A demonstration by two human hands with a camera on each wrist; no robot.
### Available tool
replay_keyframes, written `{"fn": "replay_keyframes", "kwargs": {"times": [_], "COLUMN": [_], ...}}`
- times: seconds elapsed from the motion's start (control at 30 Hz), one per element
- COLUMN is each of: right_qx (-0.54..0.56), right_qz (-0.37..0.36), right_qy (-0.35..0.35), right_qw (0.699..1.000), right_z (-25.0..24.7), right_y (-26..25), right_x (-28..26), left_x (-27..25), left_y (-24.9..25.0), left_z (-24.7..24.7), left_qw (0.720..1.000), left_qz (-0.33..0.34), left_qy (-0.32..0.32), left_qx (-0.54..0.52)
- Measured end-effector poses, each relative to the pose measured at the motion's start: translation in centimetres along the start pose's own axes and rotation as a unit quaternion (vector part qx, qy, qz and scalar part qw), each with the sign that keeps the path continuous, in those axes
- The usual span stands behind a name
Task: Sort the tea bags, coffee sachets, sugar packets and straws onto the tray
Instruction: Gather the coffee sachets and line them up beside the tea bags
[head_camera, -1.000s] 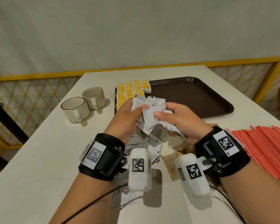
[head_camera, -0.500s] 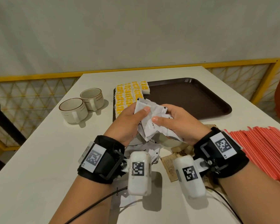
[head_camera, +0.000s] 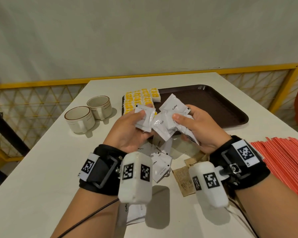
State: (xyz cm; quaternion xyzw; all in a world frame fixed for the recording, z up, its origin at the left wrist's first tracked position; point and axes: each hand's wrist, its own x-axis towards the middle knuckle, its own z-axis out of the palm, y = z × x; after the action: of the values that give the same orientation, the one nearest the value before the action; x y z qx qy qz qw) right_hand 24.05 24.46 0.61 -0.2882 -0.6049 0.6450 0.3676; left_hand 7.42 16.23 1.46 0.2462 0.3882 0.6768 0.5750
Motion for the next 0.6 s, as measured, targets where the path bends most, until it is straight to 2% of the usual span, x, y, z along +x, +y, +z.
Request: {"fn": "replay_keyframes", "kwargs": {"times": [0.17, 0.3, 0.43, 0.6], "right_qx": [0.017, 0.043, 0.08, 0.07], "right_qz": [0.006, 0.021, 0.035, 0.043], "right_qy": [0.038, 0.047, 0.041, 0.033], "right_qw": [0.999, 0.998, 0.995, 0.996], "right_z": [-0.3, -0.4, -0.4, -0.2], "right_y": [-0.2, -0.5, -0.5, -0.5], "right_x": [0.2, 0.2, 0.3, 0.2], "left_x": [0.1, 0.0, 0.0, -0.3], "left_y": [-0.2, -0.1, 0.6, 1.4], "left_z": [-0.5, -0.6, -0.5, -1.0], "left_qw": [0.979, 0.971, 0.977, 0.942], "left_qz": [0.109, 0.156, 0.17, 0.184], "left_qy": [0.125, 0.154, 0.122, 0.109], "left_qx": [0.116, 0.096, -0.039, -0.26]}}
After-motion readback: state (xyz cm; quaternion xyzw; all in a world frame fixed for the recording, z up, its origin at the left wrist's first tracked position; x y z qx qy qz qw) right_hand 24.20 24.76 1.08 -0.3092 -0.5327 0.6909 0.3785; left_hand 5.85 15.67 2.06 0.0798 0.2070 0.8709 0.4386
